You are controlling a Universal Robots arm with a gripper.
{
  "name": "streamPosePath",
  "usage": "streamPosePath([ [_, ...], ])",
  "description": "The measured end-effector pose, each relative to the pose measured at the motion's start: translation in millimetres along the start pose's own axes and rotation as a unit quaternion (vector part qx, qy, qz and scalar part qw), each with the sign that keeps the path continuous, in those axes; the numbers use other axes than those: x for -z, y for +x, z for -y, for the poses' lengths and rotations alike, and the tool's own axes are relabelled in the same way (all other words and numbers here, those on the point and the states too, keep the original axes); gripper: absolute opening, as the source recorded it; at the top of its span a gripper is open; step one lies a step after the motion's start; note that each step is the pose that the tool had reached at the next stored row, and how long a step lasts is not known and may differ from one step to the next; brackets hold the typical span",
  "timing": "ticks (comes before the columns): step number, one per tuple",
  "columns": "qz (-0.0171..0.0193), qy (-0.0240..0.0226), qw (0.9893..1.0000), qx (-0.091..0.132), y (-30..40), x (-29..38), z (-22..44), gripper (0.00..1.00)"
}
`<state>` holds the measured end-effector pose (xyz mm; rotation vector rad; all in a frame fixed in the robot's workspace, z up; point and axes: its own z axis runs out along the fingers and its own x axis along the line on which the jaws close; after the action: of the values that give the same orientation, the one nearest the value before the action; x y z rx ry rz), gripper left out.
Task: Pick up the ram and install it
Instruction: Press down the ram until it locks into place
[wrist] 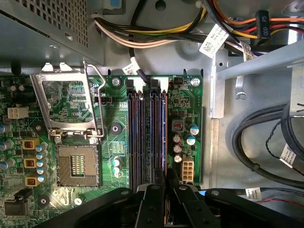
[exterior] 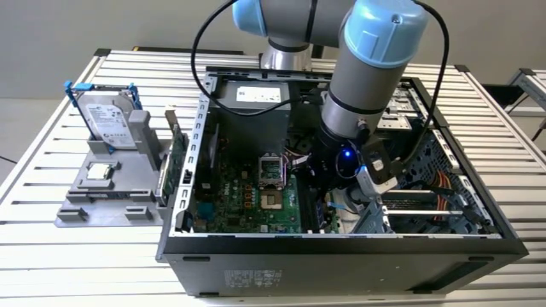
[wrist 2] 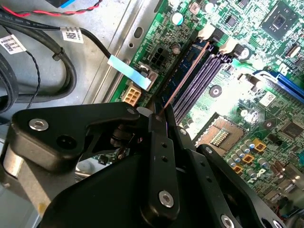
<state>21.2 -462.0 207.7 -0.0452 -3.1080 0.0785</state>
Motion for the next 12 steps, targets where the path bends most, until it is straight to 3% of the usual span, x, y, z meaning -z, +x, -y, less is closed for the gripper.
streamPosePath([
  [1, 0.0001, 0.0001, 1.0000, 0.000, 0.0, -0.1, 0.1, 1.00],
  [4, 0.0000, -0.0002, 1.0000, 0.000, 0.0, 0.9, 0.0, 1.00],
  [10, -0.0004, 0.0002, 1.0000, 0.000, 0.8, 22.8, 1.1, 1.00],
  [12, -0.0004, 0.0005, 1.0000, 0.000, 0.9, 26.3, 1.3, 1.00],
])
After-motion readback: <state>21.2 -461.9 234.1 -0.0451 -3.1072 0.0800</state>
